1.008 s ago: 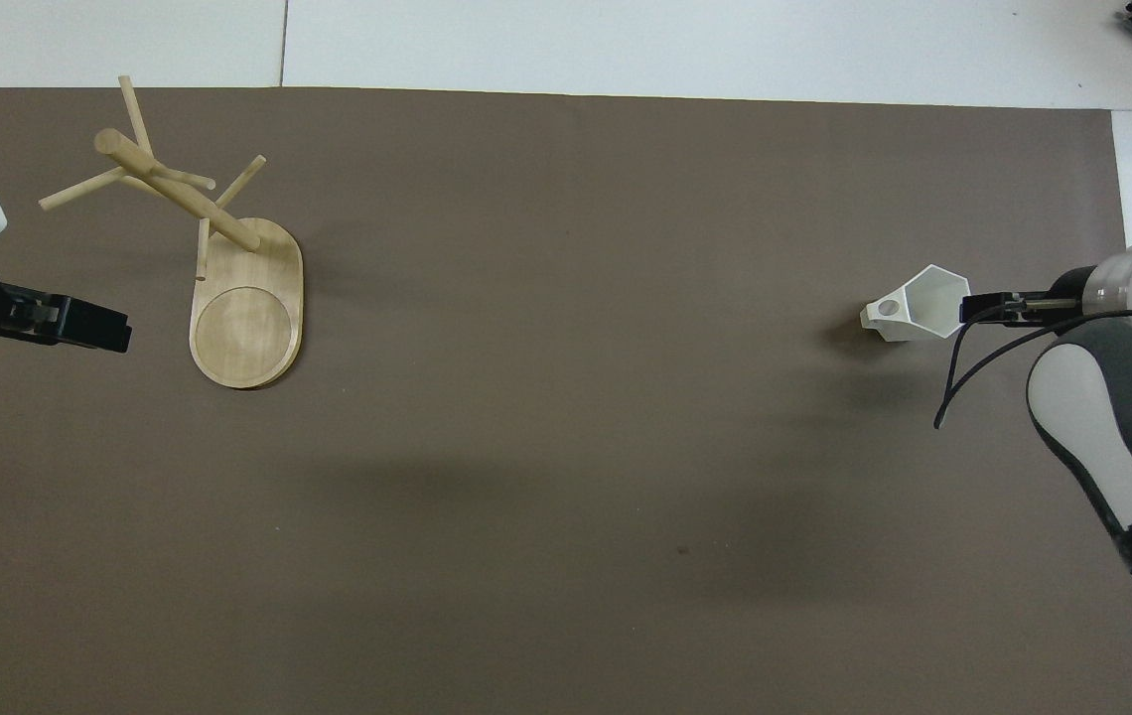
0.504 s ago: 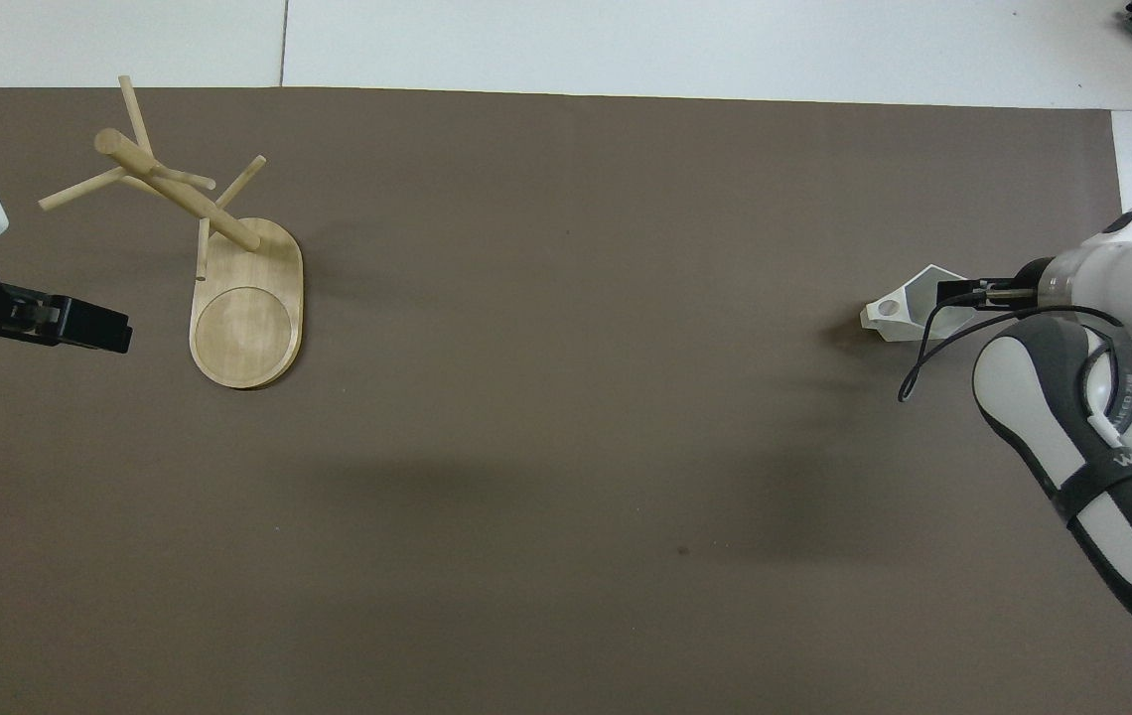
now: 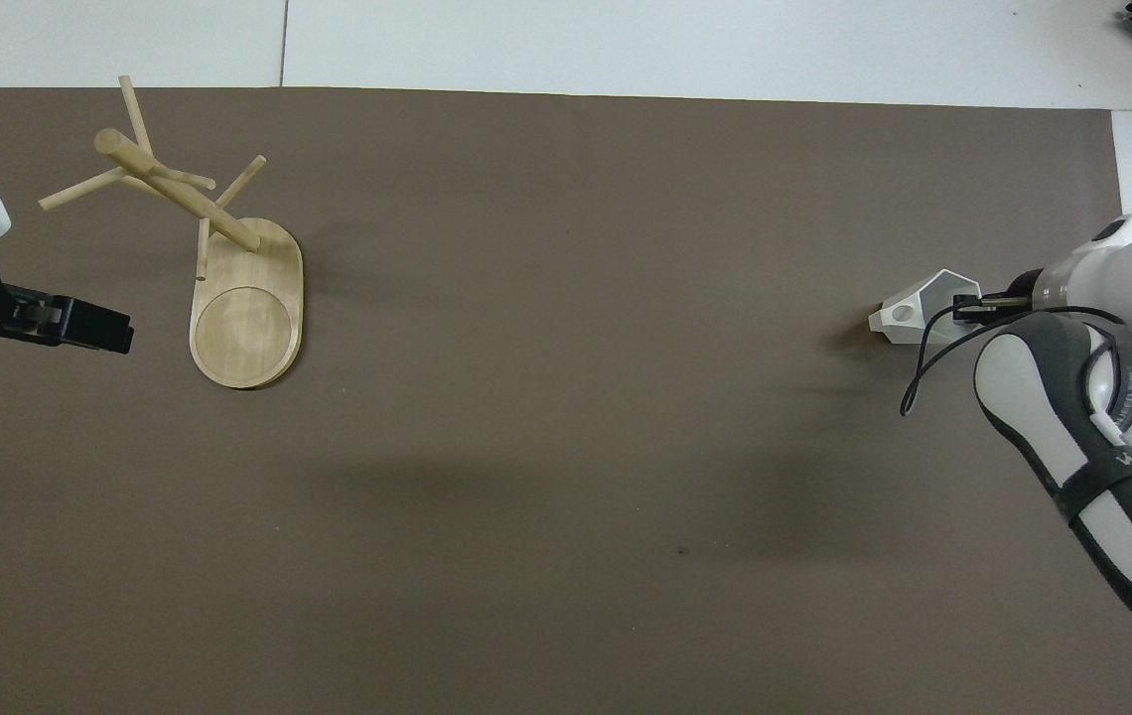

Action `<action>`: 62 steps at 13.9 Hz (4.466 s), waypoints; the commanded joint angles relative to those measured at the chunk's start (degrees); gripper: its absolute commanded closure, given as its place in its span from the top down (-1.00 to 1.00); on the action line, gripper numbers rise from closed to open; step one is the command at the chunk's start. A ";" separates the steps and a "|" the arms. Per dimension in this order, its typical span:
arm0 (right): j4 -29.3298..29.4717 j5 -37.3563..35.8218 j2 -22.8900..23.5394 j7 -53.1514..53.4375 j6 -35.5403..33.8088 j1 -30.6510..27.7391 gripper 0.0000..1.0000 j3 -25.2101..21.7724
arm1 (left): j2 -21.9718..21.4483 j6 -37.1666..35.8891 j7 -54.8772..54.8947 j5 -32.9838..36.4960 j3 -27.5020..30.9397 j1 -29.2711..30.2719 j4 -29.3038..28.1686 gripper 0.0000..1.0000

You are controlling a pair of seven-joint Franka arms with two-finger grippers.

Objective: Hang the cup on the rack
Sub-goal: 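Lift the white cup with the right gripper toward the left gripper, then grasp the cup with the left gripper while the right gripper holds it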

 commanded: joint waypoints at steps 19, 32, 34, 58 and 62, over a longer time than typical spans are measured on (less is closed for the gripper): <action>24.77 20.75 -6.36 16.23 -21.55 0.53 -1.00 22.01 | -0.85 0.09 -0.55 0.52 0.33 -0.76 -0.98 1.00; 25.39 36.47 -7.15 18.18 -26.43 0.18 -1.00 34.08 | -2.87 9.92 28.16 -12.65 0.86 1.26 -6.33 1.00; 25.39 36.65 -6.98 15.94 -26.44 0.18 -1.00 34.34 | -3.22 12.65 35.70 -16.78 0.86 1.52 -7.74 1.00; 26.53 35.07 -2.49 21.66 -15.45 1.41 -1.00 40.67 | -15.53 40.70 81.19 -59.15 0.68 -13.95 -32.18 1.00; 26.44 35.07 -2.49 21.74 -15.89 1.41 -1.00 40.67 | -15.53 40.43 81.19 -60.83 0.59 -13.95 -32.01 1.00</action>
